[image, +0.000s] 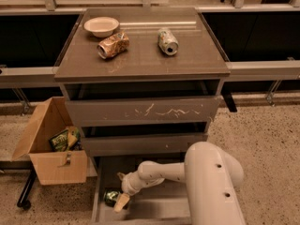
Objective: Pick green can from bottom drawer and place on counter
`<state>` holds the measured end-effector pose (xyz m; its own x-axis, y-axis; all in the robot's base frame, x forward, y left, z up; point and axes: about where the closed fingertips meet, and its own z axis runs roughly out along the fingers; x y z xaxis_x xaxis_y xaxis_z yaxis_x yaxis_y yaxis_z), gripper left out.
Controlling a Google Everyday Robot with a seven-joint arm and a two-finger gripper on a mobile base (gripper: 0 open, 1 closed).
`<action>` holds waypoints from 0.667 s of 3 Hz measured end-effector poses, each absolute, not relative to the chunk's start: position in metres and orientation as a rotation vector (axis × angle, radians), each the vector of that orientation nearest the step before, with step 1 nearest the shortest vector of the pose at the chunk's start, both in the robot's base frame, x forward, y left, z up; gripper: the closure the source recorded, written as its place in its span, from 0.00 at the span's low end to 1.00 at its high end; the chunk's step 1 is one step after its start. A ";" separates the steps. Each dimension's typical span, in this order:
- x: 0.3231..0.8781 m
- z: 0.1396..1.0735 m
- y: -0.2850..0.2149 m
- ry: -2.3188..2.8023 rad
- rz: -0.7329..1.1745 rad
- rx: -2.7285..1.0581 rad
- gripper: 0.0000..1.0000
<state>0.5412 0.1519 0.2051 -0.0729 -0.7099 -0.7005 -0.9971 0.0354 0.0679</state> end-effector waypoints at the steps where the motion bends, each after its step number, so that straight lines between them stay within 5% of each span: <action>1: 0.540 0.183 0.161 1.866 0.788 -1.736 0.00; 2: 0.540 0.166 0.166 1.880 0.794 -1.736 0.00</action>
Offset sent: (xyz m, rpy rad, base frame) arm 0.0047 0.0183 -0.0584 -0.0356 0.0458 -0.0093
